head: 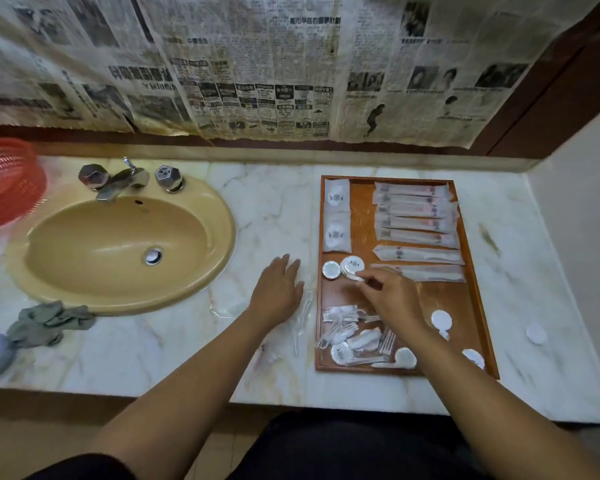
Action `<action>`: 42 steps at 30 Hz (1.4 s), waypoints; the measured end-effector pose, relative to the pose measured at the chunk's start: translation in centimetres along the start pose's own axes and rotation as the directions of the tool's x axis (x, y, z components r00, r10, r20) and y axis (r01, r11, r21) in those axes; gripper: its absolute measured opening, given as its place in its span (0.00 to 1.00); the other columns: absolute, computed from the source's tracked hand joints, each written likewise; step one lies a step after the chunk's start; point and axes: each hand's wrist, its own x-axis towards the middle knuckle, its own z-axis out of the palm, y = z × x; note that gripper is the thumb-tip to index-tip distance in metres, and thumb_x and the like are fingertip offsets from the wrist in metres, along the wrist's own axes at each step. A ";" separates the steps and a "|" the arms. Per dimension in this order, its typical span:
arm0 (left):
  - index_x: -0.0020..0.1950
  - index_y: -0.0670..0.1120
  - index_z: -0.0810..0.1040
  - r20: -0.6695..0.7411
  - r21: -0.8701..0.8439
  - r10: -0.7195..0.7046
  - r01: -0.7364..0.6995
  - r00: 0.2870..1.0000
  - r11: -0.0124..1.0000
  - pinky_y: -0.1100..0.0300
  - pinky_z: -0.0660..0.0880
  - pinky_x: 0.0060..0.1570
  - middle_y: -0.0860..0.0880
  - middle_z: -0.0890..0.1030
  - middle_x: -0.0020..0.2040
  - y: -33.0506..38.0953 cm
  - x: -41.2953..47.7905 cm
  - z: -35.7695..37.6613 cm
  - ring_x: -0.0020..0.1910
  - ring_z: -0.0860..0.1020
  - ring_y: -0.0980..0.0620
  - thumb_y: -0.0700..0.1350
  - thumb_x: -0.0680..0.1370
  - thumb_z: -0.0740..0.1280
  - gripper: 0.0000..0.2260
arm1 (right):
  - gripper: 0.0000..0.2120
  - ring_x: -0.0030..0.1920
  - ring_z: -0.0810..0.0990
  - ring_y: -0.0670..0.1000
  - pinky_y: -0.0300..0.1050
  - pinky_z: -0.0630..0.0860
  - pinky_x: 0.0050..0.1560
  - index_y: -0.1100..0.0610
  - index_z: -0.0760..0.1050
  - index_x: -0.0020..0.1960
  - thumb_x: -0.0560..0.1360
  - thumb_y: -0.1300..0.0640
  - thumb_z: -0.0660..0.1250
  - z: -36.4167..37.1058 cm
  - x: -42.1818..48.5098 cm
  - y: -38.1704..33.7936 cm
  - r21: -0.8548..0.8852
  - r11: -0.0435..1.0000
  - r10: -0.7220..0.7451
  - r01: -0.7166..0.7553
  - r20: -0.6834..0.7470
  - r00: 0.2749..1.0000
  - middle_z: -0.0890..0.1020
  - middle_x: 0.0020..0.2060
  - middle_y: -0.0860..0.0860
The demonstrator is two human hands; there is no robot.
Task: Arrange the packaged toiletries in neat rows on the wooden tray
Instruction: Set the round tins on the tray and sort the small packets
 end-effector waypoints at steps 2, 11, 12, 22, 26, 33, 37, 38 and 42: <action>0.80 0.41 0.61 0.052 0.032 0.035 -0.037 0.998 0.999 0.42 0.59 0.77 0.37 0.60 0.80 0.2 1.6 0.5 0.79 0.59 0.36 0.49 0.86 0.55 0.25 | 0.09 0.47 0.82 0.46 0.19 0.68 0.49 0.57 0.87 0.52 0.72 0.62 0.78 0.0 0.2 0.8 0.033 0.998 0.049 -0.048 -0.012 0.999 0.86 0.50 0.50; 0.82 0.44 0.57 0.081 0.058 0.073 -0.078 0.994 0.995 0.44 0.50 0.79 0.41 0.54 0.83 -0.1 4.0 1.4 0.82 0.52 0.40 0.44 0.84 0.57 0.26 | 0.08 0.48 0.81 0.47 0.37 0.76 0.45 0.55 0.82 0.50 0.74 0.65 0.75 -0.3 1.6 2.9 -0.104 0.987 -0.124 0.124 0.010 0.992 0.82 0.51 0.47; 0.83 0.44 0.56 0.080 0.061 0.081 -0.086 0.994 0.994 0.45 0.50 0.79 0.42 0.53 0.83 -0.3 4.0 1.4 0.82 0.51 0.41 0.44 0.84 0.57 0.27 | 0.08 0.49 0.81 0.49 0.39 0.76 0.45 0.56 0.81 0.51 0.74 0.65 0.74 -0.2 1.9 3.0 -0.128 0.978 -0.163 0.165 0.024 0.986 0.82 0.52 0.48; 0.83 0.45 0.56 0.056 0.046 0.086 -0.089 0.995 0.995 0.45 0.48 0.80 0.42 0.52 0.83 -0.3 4.1 1.7 0.82 0.50 0.41 0.43 0.84 0.57 0.27 | 0.08 0.51 0.80 0.52 0.48 0.79 0.50 0.55 0.85 0.52 0.74 0.62 0.75 0.8 4.0 3.1 -0.235 0.895 -0.397 0.380 -0.032 0.917 0.81 0.50 0.49; 0.83 0.45 0.55 0.059 0.047 0.092 -0.095 0.994 0.994 0.45 0.48 0.80 0.42 0.52 0.83 -0.5 4.1 1.7 0.82 0.49 0.41 0.42 0.84 0.57 0.27 | 0.08 0.48 0.78 0.52 0.49 0.76 0.48 0.53 0.85 0.54 0.75 0.59 0.75 1.5 4.3 2.1 -0.255 0.833 -0.507 0.491 0.004 0.862 0.81 0.47 0.49; 0.83 0.46 0.55 0.039 0.031 0.089 -0.090 0.995 0.995 0.47 0.46 0.80 0.44 0.51 0.83 -0.6 4.1 1.7 0.82 0.49 0.42 0.43 0.84 0.56 0.26 | 0.06 0.48 0.78 0.54 0.52 0.70 0.56 0.52 0.84 0.51 0.74 0.58 0.73 3.0 6.2 1.0 -0.363 0.704 -0.618 0.610 0.111 0.779 0.82 0.44 0.48; 0.83 0.46 0.55 0.029 0.028 0.088 -0.089 0.996 0.996 0.47 0.46 0.80 0.44 0.51 0.83 -0.7 4.1 1.9 0.82 0.49 0.42 0.43 0.85 0.56 0.26 | 0.06 0.49 0.77 0.54 0.56 0.68 0.60 0.50 0.85 0.50 0.74 0.56 0.73 3.1 6.8 0.4 -0.446 0.673 -0.576 0.590 0.184 0.796 0.84 0.43 0.46; 0.83 0.46 0.54 0.029 0.032 0.089 -0.090 0.996 0.995 0.47 0.46 0.80 0.44 0.50 0.83 -0.7 4.1 1.9 0.82 0.49 0.42 0.43 0.85 0.56 0.26 | 0.06 0.49 0.77 0.53 0.56 0.67 0.60 0.50 0.85 0.50 0.74 0.57 0.73 3.2 6.8 0.3 -0.463 0.668 -0.563 0.582 0.196 0.803 0.84 0.43 0.46; 0.83 0.46 0.55 0.024 0.038 0.092 -0.093 0.995 0.995 0.46 0.47 0.80 0.43 0.51 0.83 -0.7 4.1 2.1 0.82 0.49 0.42 0.44 0.84 0.56 0.26 | 0.07 0.52 0.76 0.53 0.57 0.64 0.60 0.49 0.86 0.49 0.72 0.57 0.72 3.4 6.6 0.2 -0.524 0.665 -0.454 0.532 0.281 0.845 0.85 0.45 0.45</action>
